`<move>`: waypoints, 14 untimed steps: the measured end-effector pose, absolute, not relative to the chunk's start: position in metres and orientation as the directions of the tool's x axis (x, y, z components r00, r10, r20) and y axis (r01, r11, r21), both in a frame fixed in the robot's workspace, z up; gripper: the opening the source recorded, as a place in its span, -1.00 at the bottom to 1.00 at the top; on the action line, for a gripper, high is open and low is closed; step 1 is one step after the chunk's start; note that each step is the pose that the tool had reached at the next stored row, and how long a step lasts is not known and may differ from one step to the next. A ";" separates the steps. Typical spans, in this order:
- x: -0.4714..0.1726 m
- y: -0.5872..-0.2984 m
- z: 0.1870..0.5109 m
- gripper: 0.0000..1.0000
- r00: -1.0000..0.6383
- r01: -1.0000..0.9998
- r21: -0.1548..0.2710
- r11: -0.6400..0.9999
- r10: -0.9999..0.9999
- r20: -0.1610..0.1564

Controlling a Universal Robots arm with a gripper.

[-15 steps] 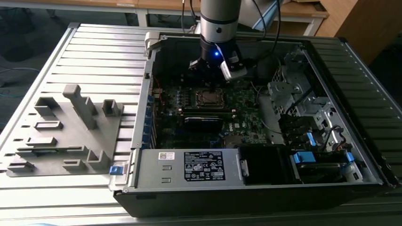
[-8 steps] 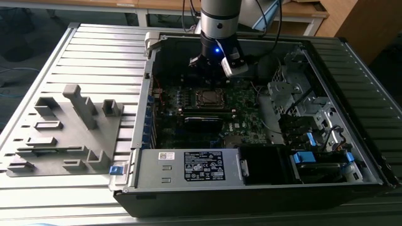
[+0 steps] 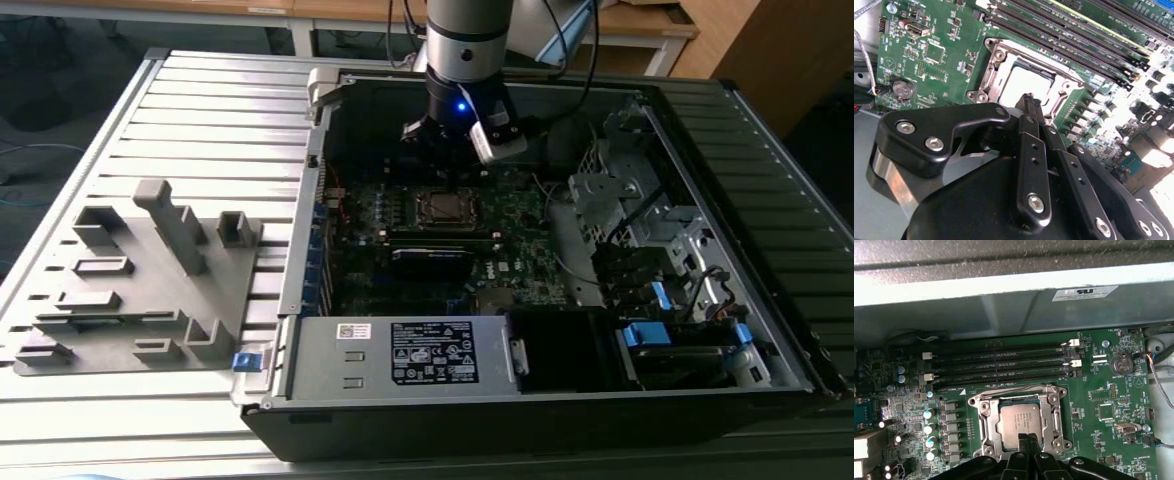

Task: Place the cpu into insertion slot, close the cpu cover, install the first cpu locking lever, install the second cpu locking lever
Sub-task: 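Install the second cpu locking lever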

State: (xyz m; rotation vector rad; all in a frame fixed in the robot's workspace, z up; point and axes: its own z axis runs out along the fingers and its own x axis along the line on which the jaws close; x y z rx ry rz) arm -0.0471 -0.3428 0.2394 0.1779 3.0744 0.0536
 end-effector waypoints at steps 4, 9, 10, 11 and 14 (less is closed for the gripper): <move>-0.047 -0.343 0.240 -0.79 -0.991 0.114 0.038 0.993 0.116 -0.059; -0.047 -0.343 0.244 -0.79 -0.991 0.114 0.038 0.993 0.116 -0.059; -0.047 -0.343 0.244 -0.79 -0.991 0.114 0.038 0.993 0.116 -0.059; -0.047 -0.343 0.244 -0.79 -0.991 0.114 0.038 0.993 0.116 -0.060; -0.047 -0.343 0.245 -0.79 -0.991 0.114 0.038 0.993 0.116 -0.059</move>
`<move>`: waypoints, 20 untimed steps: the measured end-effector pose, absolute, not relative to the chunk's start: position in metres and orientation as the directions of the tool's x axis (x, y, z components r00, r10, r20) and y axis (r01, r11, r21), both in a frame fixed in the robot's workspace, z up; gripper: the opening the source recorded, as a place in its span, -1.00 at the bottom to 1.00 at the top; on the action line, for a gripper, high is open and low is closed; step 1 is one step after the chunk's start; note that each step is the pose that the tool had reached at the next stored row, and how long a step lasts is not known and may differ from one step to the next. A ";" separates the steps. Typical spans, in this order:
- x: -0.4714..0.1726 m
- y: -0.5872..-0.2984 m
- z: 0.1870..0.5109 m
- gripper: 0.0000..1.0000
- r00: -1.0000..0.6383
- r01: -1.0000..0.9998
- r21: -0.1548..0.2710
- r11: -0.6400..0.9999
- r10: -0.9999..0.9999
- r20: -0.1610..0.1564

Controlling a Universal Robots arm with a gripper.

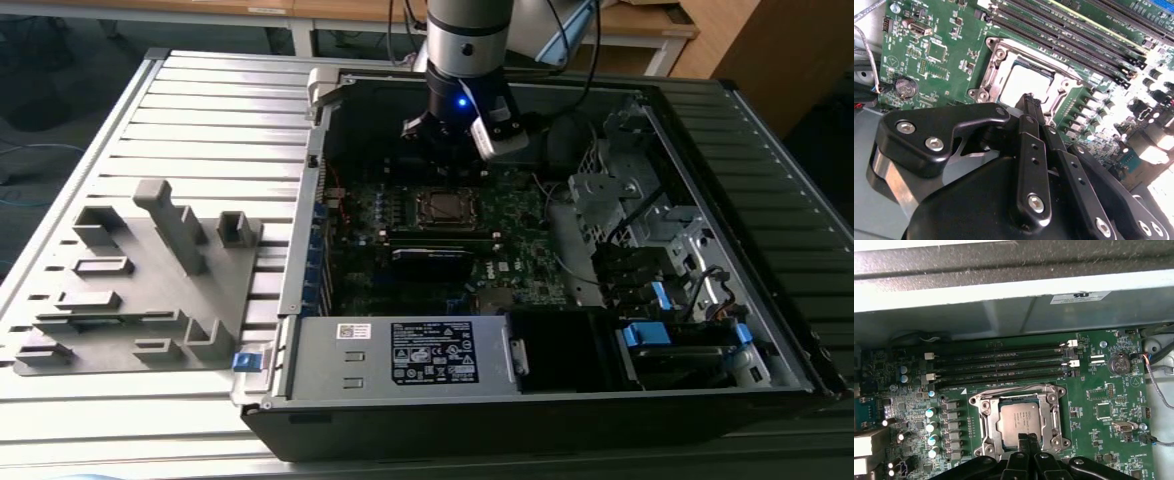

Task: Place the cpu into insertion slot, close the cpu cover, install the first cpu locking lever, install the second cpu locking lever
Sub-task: 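Install the second cpu locking lever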

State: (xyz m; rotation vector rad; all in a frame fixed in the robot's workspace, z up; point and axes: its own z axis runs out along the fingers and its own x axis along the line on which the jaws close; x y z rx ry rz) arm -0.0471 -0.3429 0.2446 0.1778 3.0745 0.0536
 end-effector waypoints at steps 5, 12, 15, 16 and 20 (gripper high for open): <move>-0.047 -0.347 0.245 -0.79 -0.991 0.114 0.038 0.993 0.116 -0.059; -0.047 -0.361 0.244 -0.79 -0.991 0.114 0.038 0.993 0.116 -0.059; -0.047 -0.368 0.244 -0.79 -0.991 0.114 0.038 0.993 0.116 -0.059; -0.047 -0.370 0.244 -0.79 -0.991 0.114 0.038 0.993 0.116 -0.059; -0.047 -0.376 0.244 -0.79 -0.991 0.114 0.038 0.993 0.116 -0.059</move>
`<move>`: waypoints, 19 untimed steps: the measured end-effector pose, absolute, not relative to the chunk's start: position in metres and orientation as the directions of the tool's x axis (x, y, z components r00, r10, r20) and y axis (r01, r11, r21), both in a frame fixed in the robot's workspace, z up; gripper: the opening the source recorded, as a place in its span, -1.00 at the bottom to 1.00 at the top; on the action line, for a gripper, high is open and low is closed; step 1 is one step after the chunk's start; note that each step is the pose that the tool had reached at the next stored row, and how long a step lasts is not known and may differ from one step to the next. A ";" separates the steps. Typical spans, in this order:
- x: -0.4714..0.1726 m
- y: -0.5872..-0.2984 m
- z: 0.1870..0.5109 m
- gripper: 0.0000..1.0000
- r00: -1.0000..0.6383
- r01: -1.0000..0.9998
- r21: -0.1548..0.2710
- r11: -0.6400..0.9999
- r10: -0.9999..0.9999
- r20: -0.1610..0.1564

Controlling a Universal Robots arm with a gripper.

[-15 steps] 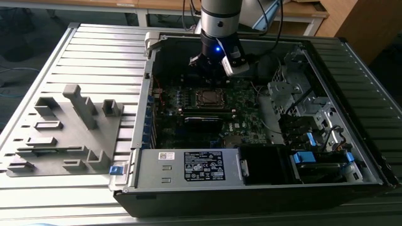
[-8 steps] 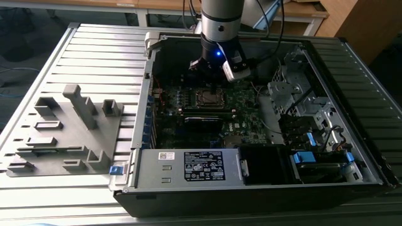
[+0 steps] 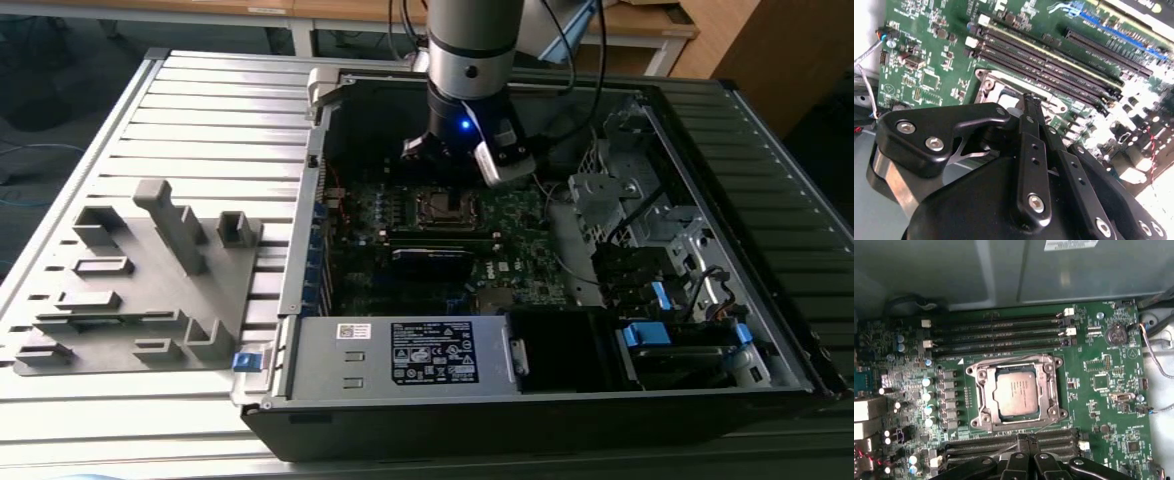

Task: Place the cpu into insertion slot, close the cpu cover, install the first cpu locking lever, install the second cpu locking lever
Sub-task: 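Install the second cpu locking lever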

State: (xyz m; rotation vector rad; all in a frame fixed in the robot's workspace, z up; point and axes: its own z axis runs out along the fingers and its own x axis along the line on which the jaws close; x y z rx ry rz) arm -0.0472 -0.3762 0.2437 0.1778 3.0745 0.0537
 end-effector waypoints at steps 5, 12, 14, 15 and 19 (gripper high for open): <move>-0.051 -0.379 0.241 -0.79 -0.991 0.114 0.038 0.993 0.116 -0.059; -0.055 -0.380 0.239 -0.79 -0.991 0.114 0.038 0.993 0.116 -0.059; -0.055 -0.380 0.239 -0.79 -0.991 0.114 0.038 0.993 0.116 -0.060; -0.056 -0.380 0.239 -0.79 -0.991 0.114 0.039 0.993 0.116 -0.060; -0.064 -0.380 0.237 -0.79 -0.991 0.114 0.039 0.993 0.116 -0.063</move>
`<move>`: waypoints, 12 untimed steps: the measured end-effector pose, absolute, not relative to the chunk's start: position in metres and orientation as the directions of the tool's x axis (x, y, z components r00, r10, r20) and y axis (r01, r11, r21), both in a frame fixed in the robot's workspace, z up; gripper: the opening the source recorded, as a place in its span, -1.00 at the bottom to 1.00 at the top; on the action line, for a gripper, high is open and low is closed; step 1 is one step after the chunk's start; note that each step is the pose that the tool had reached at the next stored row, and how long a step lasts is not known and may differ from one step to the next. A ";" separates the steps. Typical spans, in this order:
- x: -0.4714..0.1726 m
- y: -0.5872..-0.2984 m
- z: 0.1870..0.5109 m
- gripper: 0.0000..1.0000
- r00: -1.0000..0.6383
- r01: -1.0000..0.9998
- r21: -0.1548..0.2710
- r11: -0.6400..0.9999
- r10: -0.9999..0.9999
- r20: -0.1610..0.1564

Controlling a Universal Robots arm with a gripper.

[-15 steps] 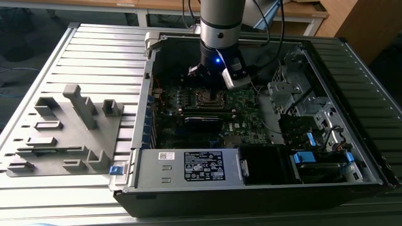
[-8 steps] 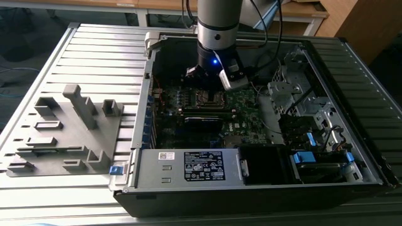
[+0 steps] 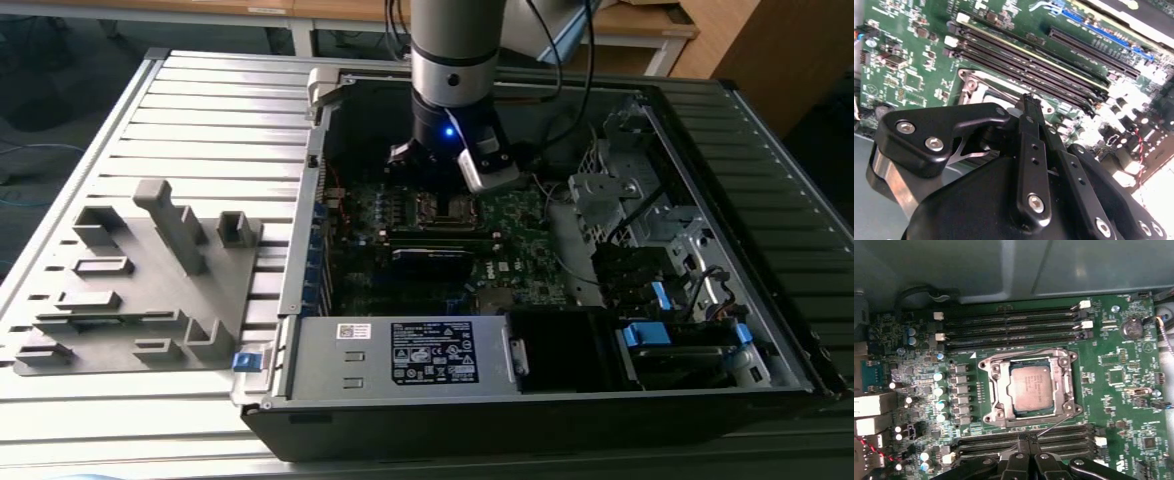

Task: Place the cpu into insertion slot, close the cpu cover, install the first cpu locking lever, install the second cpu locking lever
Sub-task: 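Install the second cpu locking lever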

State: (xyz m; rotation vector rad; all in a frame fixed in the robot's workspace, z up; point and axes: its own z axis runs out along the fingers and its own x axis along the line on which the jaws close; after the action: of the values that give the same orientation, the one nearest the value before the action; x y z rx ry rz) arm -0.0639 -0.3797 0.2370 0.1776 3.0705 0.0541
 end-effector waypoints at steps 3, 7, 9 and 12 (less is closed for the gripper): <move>-0.066 -0.380 0.235 -0.79 -0.991 0.114 0.039 0.993 0.116 -0.063; -0.067 -0.380 0.231 -0.79 -0.991 0.114 0.039 0.993 0.116 -0.063; -0.068 -0.380 0.229 -0.79 -0.991 0.114 0.039 0.993 0.116 -0.063; -0.069 -0.381 0.227 -0.79 -0.991 0.114 0.039 0.993 0.116 -0.063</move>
State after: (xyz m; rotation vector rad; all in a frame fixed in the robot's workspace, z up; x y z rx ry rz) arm -0.0687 -0.3806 0.2274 0.1773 3.0704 0.0542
